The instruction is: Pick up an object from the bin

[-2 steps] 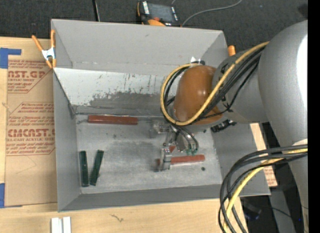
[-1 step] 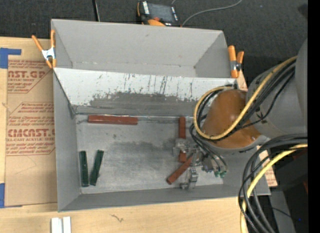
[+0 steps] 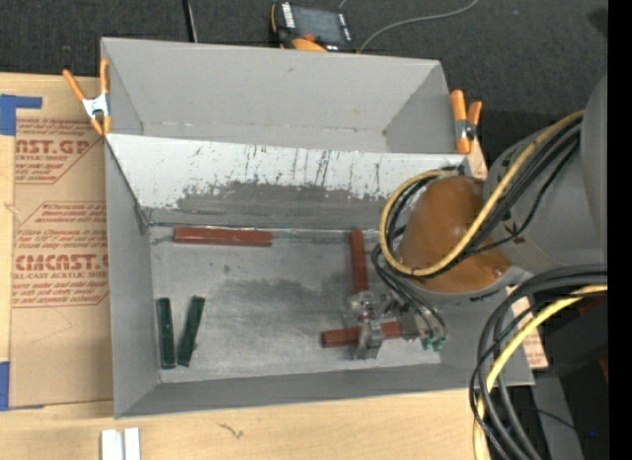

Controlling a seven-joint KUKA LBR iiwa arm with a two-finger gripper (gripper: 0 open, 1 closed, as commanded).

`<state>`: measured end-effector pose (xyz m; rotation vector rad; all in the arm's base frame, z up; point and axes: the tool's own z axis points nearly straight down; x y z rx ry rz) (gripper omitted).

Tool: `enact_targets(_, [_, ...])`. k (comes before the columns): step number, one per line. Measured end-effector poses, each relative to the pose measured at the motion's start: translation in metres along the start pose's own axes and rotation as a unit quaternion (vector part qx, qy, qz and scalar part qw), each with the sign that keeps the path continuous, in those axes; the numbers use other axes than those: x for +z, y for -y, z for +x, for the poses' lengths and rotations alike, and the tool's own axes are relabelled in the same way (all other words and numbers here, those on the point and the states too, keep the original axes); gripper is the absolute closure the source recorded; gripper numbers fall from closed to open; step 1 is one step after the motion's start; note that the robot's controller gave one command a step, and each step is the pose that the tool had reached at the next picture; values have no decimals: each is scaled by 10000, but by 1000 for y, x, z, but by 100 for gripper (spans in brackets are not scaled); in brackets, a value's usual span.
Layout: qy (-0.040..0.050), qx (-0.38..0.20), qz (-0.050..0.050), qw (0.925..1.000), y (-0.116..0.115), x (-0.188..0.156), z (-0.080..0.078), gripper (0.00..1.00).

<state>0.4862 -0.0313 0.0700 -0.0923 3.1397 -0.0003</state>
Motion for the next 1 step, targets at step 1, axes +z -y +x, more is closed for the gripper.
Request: enact_targets(1, [44, -121, 5, 9999, -5, -144, -16, 100])
